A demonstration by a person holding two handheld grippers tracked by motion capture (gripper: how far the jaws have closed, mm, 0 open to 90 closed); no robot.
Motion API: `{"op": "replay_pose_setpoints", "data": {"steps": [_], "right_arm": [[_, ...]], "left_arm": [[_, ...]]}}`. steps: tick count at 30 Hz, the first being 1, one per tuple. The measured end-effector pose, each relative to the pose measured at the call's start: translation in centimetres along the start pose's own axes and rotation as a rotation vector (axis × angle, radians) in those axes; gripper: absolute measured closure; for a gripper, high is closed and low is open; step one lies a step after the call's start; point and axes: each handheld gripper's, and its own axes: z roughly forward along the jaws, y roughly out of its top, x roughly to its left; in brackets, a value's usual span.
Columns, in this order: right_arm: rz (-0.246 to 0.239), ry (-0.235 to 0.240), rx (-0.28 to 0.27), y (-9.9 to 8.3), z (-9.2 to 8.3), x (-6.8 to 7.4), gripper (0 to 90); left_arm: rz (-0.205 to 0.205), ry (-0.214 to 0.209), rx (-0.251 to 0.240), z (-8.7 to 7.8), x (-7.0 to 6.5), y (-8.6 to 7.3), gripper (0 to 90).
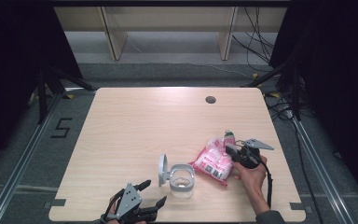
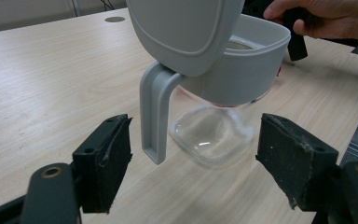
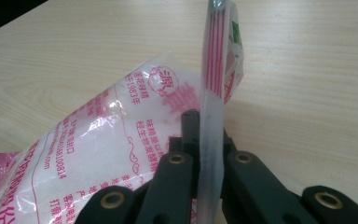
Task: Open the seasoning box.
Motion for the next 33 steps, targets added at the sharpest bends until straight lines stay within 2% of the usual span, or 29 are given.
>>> {"op": "replay_pose_setpoints", "data": {"steps": [1,2,3,4,5,6,7,8,9,12,13,14,16,17,18,19,21,22,23,25,26,27,28,29,30,31,32,33], "right_arm": [[0.006,-0.002,-0.001,0.0,0.0,0.1,90.0],[0.002,0.022,-0.013,0.0,-0.1,0.0,90.0],[0.0,0.024,-0.017,0.1,-0.2,0.2,90.0],[0.037,0.021,-0.008,0.2,-0.3,0.7,90.0],[-0.052,0.03,-0.048,0.6,-0.5,0.7,90.0],[-0.052,0.03,-0.048,0.6,-0.5,0.7,90.0],[-0.075,0.035,-0.066,1.1,-1.0,1.4,90.0],[-0.075,0.035,-0.066,1.1,-1.0,1.4,90.0],[-0.096,0.046,-0.094,1.5,-1.7,2.1,90.0],[-0.085,0.067,-0.106,1.7,-2.3,2.8,90.0],[-0.124,0.075,-0.112,1.8,-2.4,2.8,90.0],[-0.141,0.08,-0.118,1.9,-2.5,2.9,90.0],[-0.149,0.1,-0.153,2.0,-3.0,3.4,90.0],[-0.149,0.1,-0.153,2.0,-3.0,3.4,90.0],[-0.14,0.097,-0.14,2.0,-3.4,3.7,90.0],[-0.168,0.111,-0.156,2.2,-3.9,4.0,90.0],[-0.172,0.111,-0.171,2.3,-4.1,4.0,90.0],[-0.191,0.116,-0.213,2.5,-4.5,4.1,90.0],[-0.191,0.116,-0.213,2.5,-4.5,4.1,90.0],[-0.188,0.106,-0.219,2.6,-5.1,4.3,90.0],[-0.22,0.105,-0.248,2.8,-5.5,4.1,90.0],[-0.22,0.105,-0.248,2.8,-5.5,4.1,90.0],[-0.226,0.103,-0.253,2.9,-5.9,4.2,90.0],[-0.228,0.1,-0.252,2.9,-6.1,4.4,90.0],[-0.228,0.1,-0.252,2.9,-6.1,4.4,90.0],[-0.248,0.101,-0.252,3.1,-6.3,4.5,90.0],[-0.244,0.109,-0.256,3.1,-6.6,4.8,90.0],[-0.255,0.113,-0.252,3.2,-6.8,4.9,90.0]], "left_arm": [[-0.004,0.0,-0.003,0.0,0.0,0.0,24.9],[-0.013,0.003,-0.006,-0.1,-0.1,0.0,25.0],[-0.006,0.003,-0.001,-0.2,-0.1,0.0,24.9],[-0.007,0.003,0.0,-0.2,-0.1,0.0,25.0],[-0.004,0.008,-0.005,-0.2,-0.1,0.0,25.0],[0.003,0.001,-0.003,-0.2,0.0,0.0,25.0],[0.032,-0.004,0.006,-0.3,0.1,0.1,25.0],[0.013,-0.008,-0.006,-0.3,0.0,0.1,25.0],[-0.002,-0.006,-0.005,-0.3,-0.2,0.1,25.0],[0.005,-0.024,-0.013,-0.1,-0.7,0.2,25.1],[0.012,-0.03,-0.011,0.0,-0.8,0.2,25.1],[0.013,-0.042,-0.011,0.1,-1.0,0.2,25.1],[0.039,-0.054,0.006,0.2,-1.2,0.4,25.1],[0.019,-0.058,-0.004,0.3,-1.6,0.4,25.1],[0.03,-0.066,0.007,0.3,-1.7,0.4,25.1],[0.033,-0.074,-0.002,0.4,-1.8,0.5,25.1],[0.034,-0.085,-0.007,0.5,-2.0,0.5,25.1],[0.041,-0.082,-0.007,0.6,-2.1,0.6,25.1],[0.065,-0.092,-0.007,0.6,-1.9,0.7,25.1],[0.041,-0.097,-0.02,0.8,-2.1,0.7,25.3],[0.02,-0.094,-0.024,0.8,-2.3,0.7,25.6],[0.047,-0.093,-0.019,0.8,-2.2,0.8,25.6],[0.052,-0.093,-0.019,0.8,-2.3,0.8,25.7],[0.025,-0.091,-0.027,0.9,-2.5,0.8,25.7],[0.053,-0.106,-0.022,0.9,-2.5,0.9,25.7],[0.059,-0.108,-0.022,0.9,-2.7,1.0,25.8],[0.041,-0.107,-0.021,0.9,-2.9,1.0,25.8],[0.042,-0.111,-0.018,0.9,-3.0,1.0,25.8]]}}
